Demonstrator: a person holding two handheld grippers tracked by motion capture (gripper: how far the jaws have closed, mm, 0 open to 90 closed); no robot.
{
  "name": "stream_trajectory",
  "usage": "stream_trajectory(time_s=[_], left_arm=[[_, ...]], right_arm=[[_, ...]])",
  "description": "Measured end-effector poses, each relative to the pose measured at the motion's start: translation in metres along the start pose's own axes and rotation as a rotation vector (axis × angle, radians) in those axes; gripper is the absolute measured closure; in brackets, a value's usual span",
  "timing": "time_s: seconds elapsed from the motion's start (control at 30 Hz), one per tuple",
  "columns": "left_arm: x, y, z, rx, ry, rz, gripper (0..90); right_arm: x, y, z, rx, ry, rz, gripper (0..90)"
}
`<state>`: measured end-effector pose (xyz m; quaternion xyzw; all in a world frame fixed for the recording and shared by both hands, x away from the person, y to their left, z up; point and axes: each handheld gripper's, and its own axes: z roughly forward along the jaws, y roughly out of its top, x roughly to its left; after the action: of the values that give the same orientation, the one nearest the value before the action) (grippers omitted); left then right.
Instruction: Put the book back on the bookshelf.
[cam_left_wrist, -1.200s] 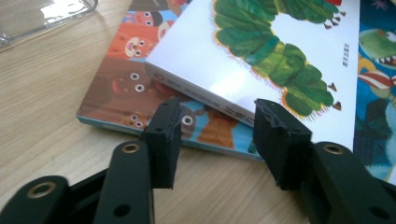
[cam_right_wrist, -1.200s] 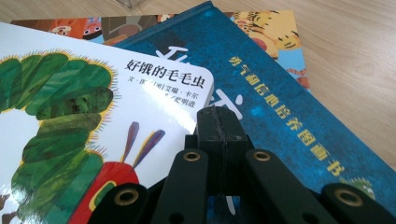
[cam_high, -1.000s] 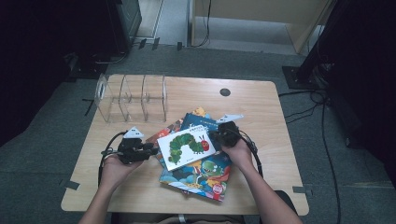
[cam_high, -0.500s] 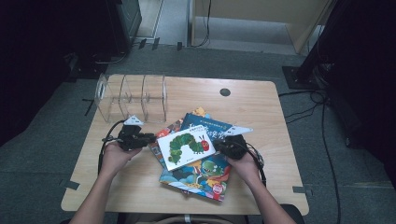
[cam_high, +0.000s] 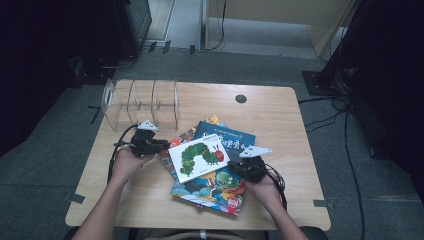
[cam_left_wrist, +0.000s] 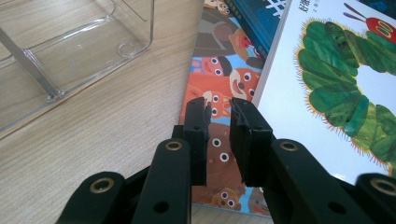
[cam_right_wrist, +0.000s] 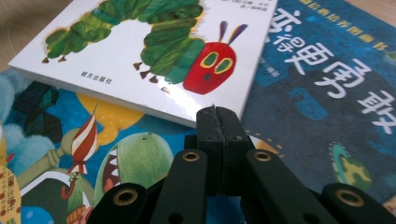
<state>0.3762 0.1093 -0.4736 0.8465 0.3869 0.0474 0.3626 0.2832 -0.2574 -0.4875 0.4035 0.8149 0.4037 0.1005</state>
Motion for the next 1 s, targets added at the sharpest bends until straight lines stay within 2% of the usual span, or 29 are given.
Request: stream_trajectory(time_s=[0.07,0.4,0.57,0.8,0.97,1.0], left_arm=[[0.0,0.0,0.0,0.002,-0.004,-0.005,77.5],[-0.006,-0.005,-0.003,0.021,-0.039,-0.012,77.6],[-0.013,-0.009,-0.005,0.039,-0.054,-0.003,77.5],[-0.021,-0.013,-0.008,0.053,-0.061,0.008,77.4],[-0.026,-0.015,-0.012,0.051,-0.049,0.025,73.9],[-0.025,-0.015,-0.014,0.036,-0.051,0.023,68.1]], right_arm=[[0.0,0.0,0.001,-0.009,0.001,-0.007,89.7],[-0.011,0.001,0.003,-0.024,-0.023,0.016,89.1],[-0.018,0.004,0.007,-0.036,-0.05,0.031,88.1],[-0.022,0.006,0.01,-0.036,-0.055,0.044,87.9],[-0.024,0.009,0.013,-0.043,-0.045,0.045,88.1],[-0.024,0.011,0.015,-0.036,-0.041,0.044,88.1]])
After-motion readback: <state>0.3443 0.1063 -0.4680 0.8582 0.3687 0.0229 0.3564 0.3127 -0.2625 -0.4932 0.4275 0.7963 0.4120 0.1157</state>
